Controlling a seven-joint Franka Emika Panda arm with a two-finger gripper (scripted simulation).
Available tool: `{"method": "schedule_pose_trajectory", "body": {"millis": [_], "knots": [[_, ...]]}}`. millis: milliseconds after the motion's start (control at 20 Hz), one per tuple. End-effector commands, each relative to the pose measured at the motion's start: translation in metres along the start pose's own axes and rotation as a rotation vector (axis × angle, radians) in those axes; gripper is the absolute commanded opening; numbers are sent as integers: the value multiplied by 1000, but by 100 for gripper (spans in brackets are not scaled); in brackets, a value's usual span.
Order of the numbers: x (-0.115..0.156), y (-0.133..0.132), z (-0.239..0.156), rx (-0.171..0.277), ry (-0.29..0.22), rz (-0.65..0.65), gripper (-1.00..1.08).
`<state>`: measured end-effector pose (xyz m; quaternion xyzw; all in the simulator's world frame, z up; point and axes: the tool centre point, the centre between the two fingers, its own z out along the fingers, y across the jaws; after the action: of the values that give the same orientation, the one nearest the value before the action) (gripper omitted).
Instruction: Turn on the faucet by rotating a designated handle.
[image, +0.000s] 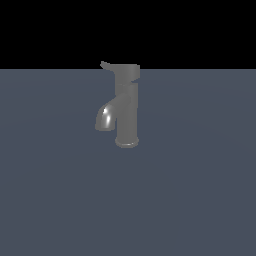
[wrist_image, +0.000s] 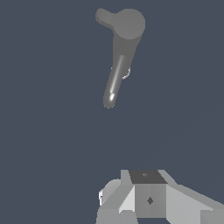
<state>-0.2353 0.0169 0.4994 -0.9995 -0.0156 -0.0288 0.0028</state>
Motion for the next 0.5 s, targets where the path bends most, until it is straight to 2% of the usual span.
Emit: {"method": "schedule_pose_trajectory", "body": {"millis": [0,450], "knots": [[5,0,0,7,-2,21,-100],[38,-2,4,52,-16,173,-100]]}}
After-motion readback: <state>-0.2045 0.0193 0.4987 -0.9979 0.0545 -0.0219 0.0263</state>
